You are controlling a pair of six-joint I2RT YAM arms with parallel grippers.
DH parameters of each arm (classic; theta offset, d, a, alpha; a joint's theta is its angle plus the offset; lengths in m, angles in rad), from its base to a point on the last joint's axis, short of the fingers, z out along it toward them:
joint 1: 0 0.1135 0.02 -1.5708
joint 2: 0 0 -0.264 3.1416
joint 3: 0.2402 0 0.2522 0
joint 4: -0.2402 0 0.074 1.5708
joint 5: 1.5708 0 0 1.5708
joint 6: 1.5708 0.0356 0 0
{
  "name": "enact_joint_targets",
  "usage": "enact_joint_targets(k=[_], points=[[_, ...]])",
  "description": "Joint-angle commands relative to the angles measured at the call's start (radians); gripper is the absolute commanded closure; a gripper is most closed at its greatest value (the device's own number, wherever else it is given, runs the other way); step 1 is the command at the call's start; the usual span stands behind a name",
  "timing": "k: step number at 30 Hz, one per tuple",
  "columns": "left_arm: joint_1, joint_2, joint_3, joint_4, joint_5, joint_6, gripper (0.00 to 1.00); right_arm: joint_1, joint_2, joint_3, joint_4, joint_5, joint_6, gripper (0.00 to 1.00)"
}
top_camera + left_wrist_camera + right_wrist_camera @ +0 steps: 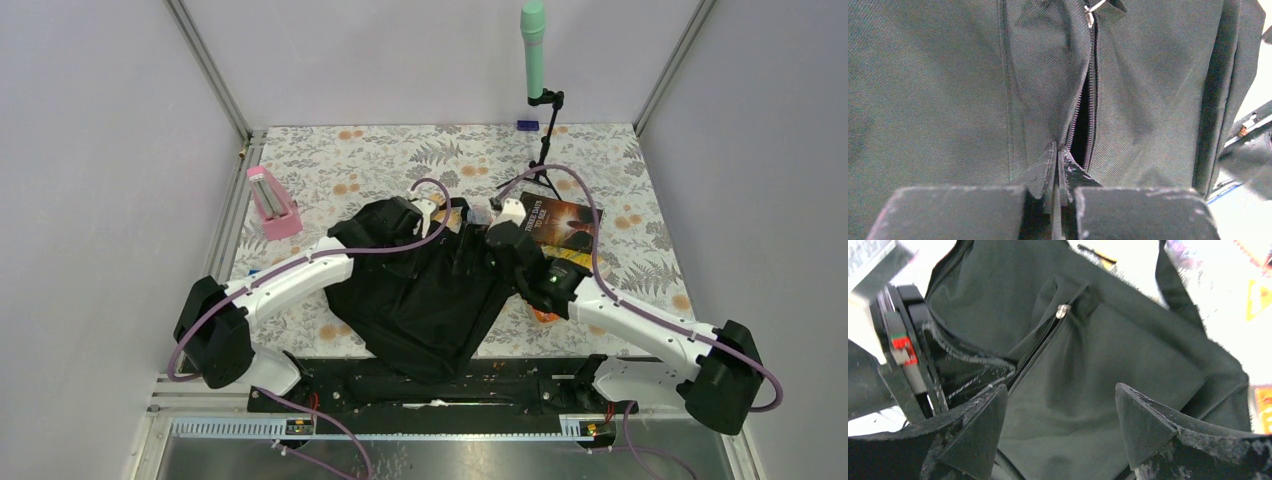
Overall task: Pack the student bag
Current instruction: Unzip the student bag at the center of the board.
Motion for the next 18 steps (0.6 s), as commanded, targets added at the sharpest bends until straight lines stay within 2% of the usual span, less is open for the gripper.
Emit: enact_joint_targets(k=[1, 10, 18], points=[[0.024, -0.035, 0.038, 0.005, 0.102, 0.026, 1.00, 0.113, -0.001, -0.008, -0.028, 0.160, 0.186, 0.13], [0.060, -0.087, 0.011, 0.004, 0.126, 0.005, 1.00, 0.163, 0.205, 0.136, -0.085, 0.187, 0.207, 0.15], [0.072, -0.075, -0.006, 0.002, 0.181, -0.022, 1.00, 0.163, 0.269, 0.173, -0.090, 0.218, 0.204, 0.12]])
